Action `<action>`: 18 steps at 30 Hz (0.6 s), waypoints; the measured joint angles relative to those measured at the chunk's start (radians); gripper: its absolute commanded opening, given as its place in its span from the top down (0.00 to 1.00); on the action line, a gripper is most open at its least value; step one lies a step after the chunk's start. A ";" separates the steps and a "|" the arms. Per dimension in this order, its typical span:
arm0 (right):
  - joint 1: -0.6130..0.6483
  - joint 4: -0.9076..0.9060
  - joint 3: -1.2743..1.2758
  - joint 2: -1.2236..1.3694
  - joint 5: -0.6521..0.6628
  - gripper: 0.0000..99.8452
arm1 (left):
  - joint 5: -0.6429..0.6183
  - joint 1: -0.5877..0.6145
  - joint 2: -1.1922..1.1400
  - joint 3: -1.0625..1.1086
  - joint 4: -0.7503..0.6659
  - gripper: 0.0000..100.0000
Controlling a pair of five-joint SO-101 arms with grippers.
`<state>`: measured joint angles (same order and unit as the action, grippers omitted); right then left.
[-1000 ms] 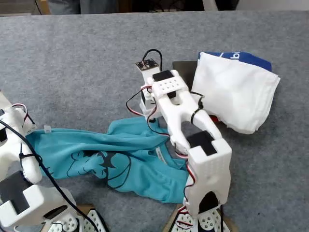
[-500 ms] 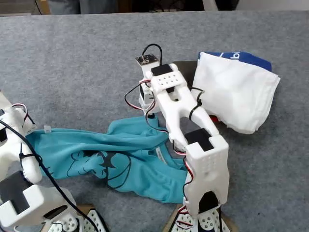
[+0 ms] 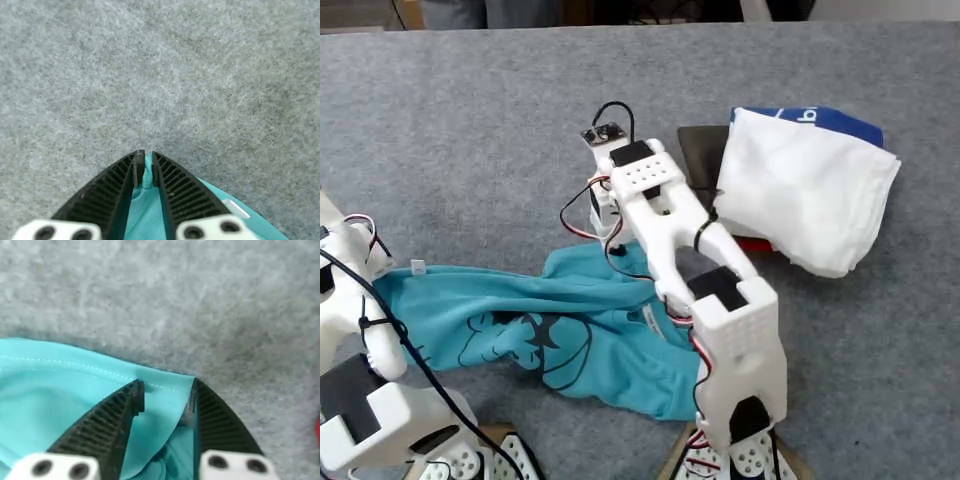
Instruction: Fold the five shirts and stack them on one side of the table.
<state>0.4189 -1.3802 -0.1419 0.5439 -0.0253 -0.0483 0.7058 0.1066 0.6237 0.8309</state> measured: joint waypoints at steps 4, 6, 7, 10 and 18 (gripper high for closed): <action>-0.041 0.000 0.000 0.012 0.000 0.84 | 0.000 0.000 0.000 0.000 0.000 0.97; -0.049 0.000 0.000 0.012 0.000 0.84 | 0.000 0.000 0.000 0.000 0.000 0.97; -0.049 0.000 0.000 0.012 0.000 0.84 | 0.000 0.000 0.000 0.000 0.000 0.97; -0.049 0.005 0.000 0.012 0.000 0.84 | 0.000 0.000 0.000 0.000 0.000 0.97; -0.029 0.009 0.000 0.012 0.000 0.84 | 0.000 0.000 0.000 0.000 0.000 0.97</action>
<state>0.3897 -1.3709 -0.1419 0.5562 -0.0253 -0.0483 0.7058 0.1066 0.6237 0.8309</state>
